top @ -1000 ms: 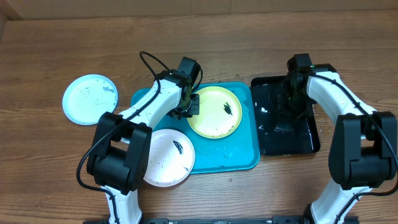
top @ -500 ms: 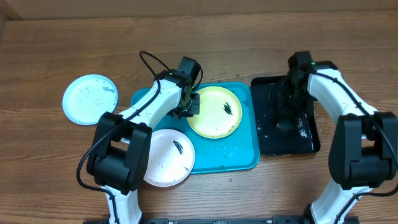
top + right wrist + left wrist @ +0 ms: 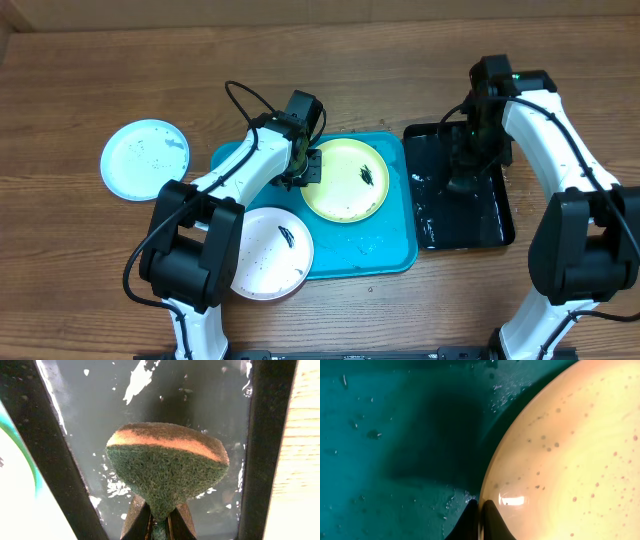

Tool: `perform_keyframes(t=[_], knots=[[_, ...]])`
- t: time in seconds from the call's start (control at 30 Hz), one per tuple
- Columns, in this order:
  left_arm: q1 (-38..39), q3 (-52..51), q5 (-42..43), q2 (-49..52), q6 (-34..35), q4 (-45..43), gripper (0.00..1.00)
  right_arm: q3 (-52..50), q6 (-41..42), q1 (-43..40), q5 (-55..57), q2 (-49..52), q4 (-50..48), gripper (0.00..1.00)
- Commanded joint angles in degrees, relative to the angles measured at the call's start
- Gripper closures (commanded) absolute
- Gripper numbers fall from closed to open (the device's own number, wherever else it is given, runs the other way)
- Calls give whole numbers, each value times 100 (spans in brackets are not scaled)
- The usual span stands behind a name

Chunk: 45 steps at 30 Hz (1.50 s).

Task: Clean dirty plates on tray and stack at the side
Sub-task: 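Dip the green sponge in the black water tray with right gripper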

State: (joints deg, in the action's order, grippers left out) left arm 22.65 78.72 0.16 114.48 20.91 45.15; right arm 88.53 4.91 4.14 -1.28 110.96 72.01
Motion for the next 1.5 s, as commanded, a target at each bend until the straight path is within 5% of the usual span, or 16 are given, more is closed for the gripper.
perform_keyframes(t=[0.0,0.1,0.2,0.23,0.3,0.83,1.13,1.47], knots=[[20,-63,-81,-37,-531,-55,96,-444,15,31,-28,-68,-238,96],[17,-63,-81,-37,-704,-68,93,-699,-26,31,-26,-68,-466,96],[20,-63,-79,-37,-699,-2,76,-535,-26,24,-26,-81,-321,96],[20,-63,-76,-37,-697,15,77,-417,-26,24,-24,-81,-245,96],[20,-63,-68,-37,-557,59,96,-39,-24,24,-28,-81,-13,96],[17,-63,-59,-37,-151,44,96,-367,-22,221,-2,-70,-166,96],[20,-63,-59,-37,79,63,96,813,55,223,11,-111,1093,96],[17,-63,-57,-37,214,61,96,299,133,267,13,-107,560,96]])
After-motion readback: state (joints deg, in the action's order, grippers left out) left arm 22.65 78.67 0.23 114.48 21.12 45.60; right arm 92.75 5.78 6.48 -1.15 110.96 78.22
